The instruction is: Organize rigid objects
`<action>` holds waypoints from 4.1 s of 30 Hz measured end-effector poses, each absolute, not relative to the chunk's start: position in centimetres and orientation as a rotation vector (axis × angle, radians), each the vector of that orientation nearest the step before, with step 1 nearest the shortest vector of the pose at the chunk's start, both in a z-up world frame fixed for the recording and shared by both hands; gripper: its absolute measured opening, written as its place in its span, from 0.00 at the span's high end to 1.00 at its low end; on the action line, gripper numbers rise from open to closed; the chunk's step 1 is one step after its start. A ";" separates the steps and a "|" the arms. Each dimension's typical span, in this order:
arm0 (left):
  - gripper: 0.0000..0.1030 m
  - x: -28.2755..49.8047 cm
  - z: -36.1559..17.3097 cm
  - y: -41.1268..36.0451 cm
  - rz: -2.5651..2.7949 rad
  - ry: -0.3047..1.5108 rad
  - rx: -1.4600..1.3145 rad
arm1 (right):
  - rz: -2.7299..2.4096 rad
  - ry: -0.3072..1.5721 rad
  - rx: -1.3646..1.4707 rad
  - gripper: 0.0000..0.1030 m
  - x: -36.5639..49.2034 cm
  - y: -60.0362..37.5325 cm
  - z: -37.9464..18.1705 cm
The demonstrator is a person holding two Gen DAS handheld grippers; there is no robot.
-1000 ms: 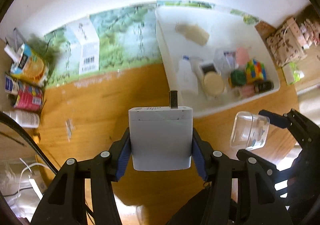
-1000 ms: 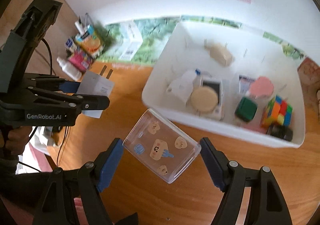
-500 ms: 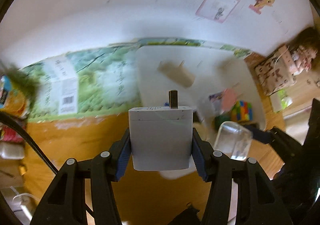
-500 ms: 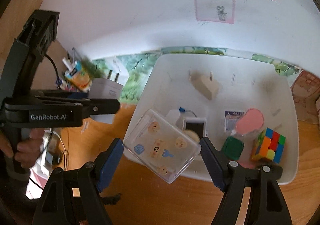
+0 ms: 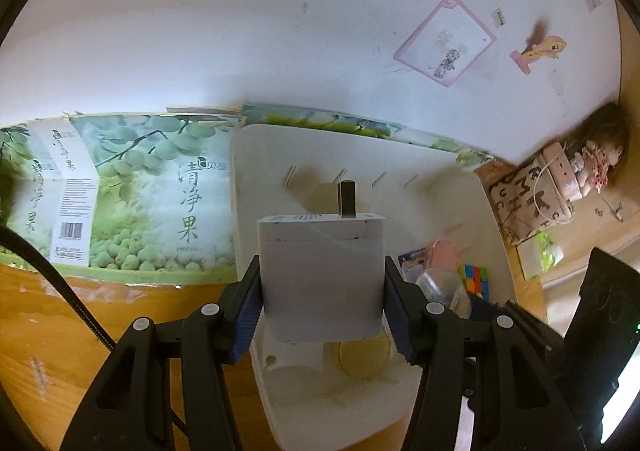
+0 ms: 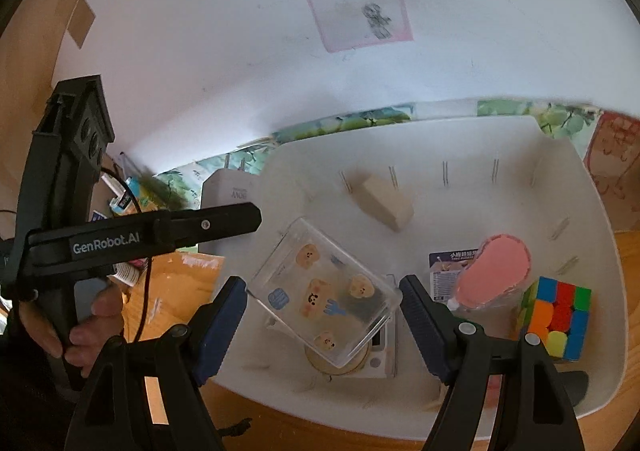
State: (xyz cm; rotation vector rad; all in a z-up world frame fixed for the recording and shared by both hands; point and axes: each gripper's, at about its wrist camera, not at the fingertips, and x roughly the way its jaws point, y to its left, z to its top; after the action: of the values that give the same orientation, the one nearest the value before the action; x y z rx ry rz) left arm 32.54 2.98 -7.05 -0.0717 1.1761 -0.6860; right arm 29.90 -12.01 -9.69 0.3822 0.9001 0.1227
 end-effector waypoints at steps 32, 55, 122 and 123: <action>0.09 23.9 -0.5 8.4 -0.608 1.033 -0.128 | -0.019 0.824 0.399 0.00 23.6 -12.5 -5.1; 0.02 7.2 1.1 6.7 -0.334 1.035 -0.098 | -0.013 0.954 0.344 0.00 7.7 -15.1 -2.8; 0.01 -0.4 4.1 5.9 -0.341 0.908 0.064 | -0.076 0.989 0.220 0.00 1.5 -11.7 -0.7; 0.01 -0.3 4.2 5.9 -0.341 0.903 0.063 | -0.078 0.985 0.218 0.00 1.5 -11.6 -0.6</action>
State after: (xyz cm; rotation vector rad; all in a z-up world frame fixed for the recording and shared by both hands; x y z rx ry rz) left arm -0.30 5.94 4.17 0.0633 0.9027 -0.3414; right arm 1.50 -11.63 -0.60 0.2181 0.9854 -0.0779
